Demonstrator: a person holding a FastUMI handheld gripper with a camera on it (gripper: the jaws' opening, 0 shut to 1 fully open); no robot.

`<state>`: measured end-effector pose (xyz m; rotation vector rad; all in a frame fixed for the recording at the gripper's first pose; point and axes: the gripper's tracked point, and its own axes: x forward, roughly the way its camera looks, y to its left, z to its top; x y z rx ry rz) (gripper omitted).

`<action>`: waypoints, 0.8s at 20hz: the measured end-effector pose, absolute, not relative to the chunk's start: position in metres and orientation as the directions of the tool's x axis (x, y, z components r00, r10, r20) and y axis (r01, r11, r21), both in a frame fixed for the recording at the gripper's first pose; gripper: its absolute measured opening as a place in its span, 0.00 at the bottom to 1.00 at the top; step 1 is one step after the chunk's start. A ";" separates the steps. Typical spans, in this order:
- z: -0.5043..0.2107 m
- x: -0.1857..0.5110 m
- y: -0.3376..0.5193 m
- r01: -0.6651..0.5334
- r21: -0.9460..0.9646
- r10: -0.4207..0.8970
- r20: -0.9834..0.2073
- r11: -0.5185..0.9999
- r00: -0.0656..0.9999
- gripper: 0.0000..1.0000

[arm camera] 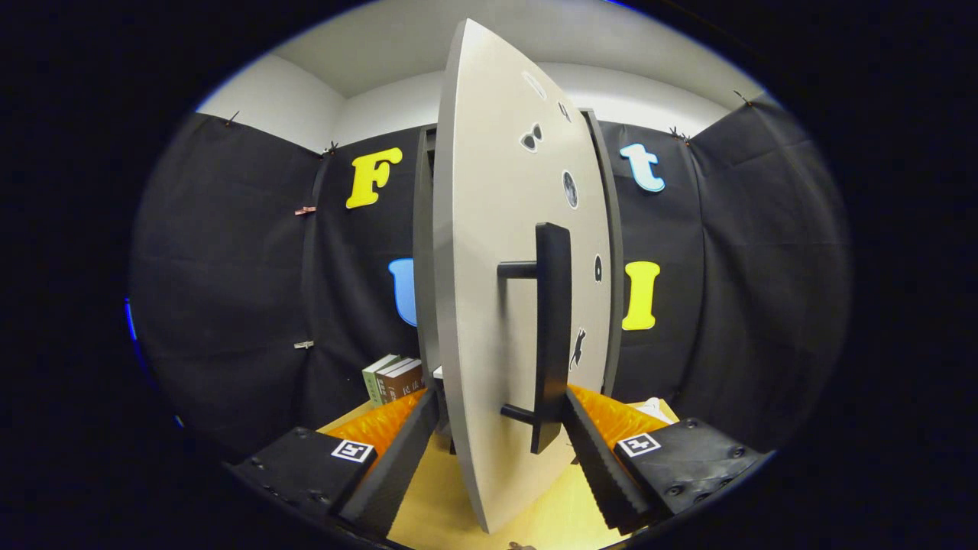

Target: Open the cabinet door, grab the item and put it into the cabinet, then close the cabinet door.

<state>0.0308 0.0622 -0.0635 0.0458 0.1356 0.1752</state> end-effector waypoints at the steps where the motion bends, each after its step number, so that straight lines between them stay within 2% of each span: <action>1: -0.064 0.034 0.074 -0.170 0.054 0.175 -0.127 0.984 0.976 1.00; 9: -0.088 0.060 0.151 -0.250 0.074 0.256 -0.100 0.966 0.961 0.98; 12: -0.072 0.071 0.127 -0.199 0.027 0.201 -0.082 0.980 0.976 0.98; 16: -0.042 0.085 0.086 -0.070 -0.003 0.070 -0.040 0.998 0.997 0.98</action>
